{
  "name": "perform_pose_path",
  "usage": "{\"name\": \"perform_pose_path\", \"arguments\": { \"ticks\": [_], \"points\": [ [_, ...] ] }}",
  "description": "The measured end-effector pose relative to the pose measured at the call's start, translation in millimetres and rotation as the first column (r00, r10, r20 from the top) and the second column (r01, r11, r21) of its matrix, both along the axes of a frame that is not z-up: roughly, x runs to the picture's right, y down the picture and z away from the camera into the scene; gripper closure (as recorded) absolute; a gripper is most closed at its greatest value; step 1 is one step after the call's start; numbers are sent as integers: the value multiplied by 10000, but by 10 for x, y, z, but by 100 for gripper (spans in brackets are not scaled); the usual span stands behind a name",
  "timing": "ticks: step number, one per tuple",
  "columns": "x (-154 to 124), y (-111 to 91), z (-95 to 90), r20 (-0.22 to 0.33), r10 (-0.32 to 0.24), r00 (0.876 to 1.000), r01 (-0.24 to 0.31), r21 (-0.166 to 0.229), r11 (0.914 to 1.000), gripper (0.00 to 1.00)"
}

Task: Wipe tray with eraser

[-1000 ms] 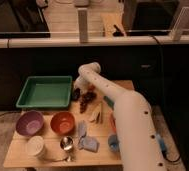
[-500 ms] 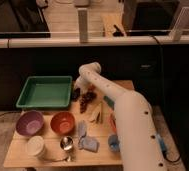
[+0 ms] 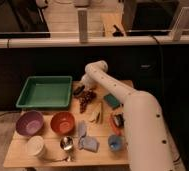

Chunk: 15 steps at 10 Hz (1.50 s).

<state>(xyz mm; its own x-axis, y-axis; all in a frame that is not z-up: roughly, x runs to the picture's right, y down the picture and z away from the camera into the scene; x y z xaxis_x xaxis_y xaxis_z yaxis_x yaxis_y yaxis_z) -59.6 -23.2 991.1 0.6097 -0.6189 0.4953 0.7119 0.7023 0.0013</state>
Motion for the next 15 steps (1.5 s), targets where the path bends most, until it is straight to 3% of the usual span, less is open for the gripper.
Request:
{"name": "perform_pose_path", "arguments": {
  "ticks": [3,7,10,13,15],
  "points": [
    [38,-76,-94,63,125,9999,-126,233,9996,81],
    [132,-307,-395,404,604,9974,-624,503,9968,81],
    [133,-425,-618,1026,843,9911,-918,708,9933,81],
    [-246,-432,-797,2028,438,9782,-609,787,9950,81],
    [-656,-368,-907,2913,-164,9565,-55,742,9972,81]
  ]
}}
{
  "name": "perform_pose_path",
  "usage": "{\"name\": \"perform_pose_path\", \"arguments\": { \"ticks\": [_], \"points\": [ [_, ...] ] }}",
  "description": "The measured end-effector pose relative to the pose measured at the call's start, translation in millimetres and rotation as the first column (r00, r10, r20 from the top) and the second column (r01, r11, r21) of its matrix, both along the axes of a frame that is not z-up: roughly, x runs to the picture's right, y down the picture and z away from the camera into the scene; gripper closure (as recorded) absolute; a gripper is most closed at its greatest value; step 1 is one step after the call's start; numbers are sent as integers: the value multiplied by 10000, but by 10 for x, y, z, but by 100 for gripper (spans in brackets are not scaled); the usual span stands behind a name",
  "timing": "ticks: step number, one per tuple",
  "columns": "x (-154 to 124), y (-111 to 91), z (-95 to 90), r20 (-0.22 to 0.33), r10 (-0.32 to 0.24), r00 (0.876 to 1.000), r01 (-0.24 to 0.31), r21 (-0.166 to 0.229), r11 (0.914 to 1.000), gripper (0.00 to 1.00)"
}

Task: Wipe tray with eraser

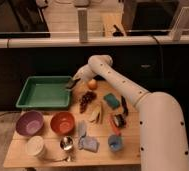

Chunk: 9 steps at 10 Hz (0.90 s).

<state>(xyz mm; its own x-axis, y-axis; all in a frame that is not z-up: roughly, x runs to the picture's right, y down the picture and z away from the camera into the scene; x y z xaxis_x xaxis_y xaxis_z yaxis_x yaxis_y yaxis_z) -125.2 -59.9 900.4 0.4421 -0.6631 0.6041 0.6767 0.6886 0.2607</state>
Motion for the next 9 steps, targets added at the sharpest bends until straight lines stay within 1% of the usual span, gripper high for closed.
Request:
{"name": "perform_pose_path", "arguments": {
  "ticks": [2,4,6,9],
  "points": [
    [-272,62,-58,521,-535,9972,535,15,9986,81],
    [-397,101,-84,850,-979,9916,976,82,9952,81],
    [-637,151,-81,1204,-1475,9817,1471,128,9890,81],
    [-835,222,-19,1434,-1898,9713,1906,88,9816,81]
  ]
}}
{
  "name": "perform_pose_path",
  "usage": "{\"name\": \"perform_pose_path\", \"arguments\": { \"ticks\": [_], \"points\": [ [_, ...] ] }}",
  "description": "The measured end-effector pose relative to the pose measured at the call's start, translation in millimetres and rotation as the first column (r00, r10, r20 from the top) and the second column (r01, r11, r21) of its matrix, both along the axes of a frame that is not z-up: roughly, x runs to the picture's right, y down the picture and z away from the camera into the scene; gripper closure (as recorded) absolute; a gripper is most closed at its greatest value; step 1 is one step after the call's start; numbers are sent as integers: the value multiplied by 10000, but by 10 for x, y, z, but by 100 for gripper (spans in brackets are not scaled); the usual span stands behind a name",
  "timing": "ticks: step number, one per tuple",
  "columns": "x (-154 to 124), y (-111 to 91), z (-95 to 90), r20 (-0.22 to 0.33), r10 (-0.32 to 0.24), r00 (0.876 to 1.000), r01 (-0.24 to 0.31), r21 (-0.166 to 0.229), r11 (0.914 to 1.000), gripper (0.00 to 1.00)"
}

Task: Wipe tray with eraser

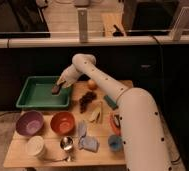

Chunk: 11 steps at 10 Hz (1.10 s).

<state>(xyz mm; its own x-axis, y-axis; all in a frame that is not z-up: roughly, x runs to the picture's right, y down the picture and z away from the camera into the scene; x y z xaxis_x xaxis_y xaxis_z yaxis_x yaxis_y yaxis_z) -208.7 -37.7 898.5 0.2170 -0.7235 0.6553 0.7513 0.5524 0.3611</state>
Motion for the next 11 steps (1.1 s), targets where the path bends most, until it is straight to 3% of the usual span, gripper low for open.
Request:
{"name": "perform_pose_path", "arguments": {
  "ticks": [6,11],
  "points": [
    [-340,148,98,64,-955,9954,955,127,9954,81],
    [-439,275,279,-442,-1387,9894,1395,163,9901,81]
  ]
}}
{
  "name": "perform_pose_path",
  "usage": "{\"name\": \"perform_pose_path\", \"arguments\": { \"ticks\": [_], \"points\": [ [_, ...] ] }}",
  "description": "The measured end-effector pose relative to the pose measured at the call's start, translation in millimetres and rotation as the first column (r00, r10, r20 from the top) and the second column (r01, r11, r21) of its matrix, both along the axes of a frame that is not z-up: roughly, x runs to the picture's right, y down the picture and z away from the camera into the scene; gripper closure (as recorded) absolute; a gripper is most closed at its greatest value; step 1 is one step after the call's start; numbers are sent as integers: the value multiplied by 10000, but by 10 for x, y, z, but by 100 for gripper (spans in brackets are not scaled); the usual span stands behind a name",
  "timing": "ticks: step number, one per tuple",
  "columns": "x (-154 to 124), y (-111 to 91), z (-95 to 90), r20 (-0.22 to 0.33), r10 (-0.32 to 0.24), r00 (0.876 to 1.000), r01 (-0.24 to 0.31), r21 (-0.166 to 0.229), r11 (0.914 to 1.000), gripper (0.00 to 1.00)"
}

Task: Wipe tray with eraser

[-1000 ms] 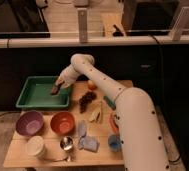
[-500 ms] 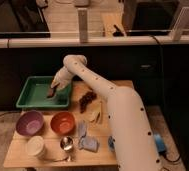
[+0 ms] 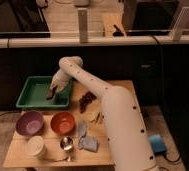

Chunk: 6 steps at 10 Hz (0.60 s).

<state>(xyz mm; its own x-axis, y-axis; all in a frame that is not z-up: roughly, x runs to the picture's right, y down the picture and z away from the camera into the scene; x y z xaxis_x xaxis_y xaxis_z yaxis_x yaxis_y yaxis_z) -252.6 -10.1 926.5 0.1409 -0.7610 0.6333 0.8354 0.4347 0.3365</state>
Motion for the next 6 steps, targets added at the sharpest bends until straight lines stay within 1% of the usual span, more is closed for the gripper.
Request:
{"name": "perform_pose_path", "arguments": {
  "ticks": [3,5,6],
  "points": [
    [-34,82,132,-315,-141,9994,141,-29,9999,81],
    [-33,123,235,-516,-163,9985,155,-150,9998,81],
    [-20,145,308,-663,-150,9977,131,-293,9995,81]
  ]
}}
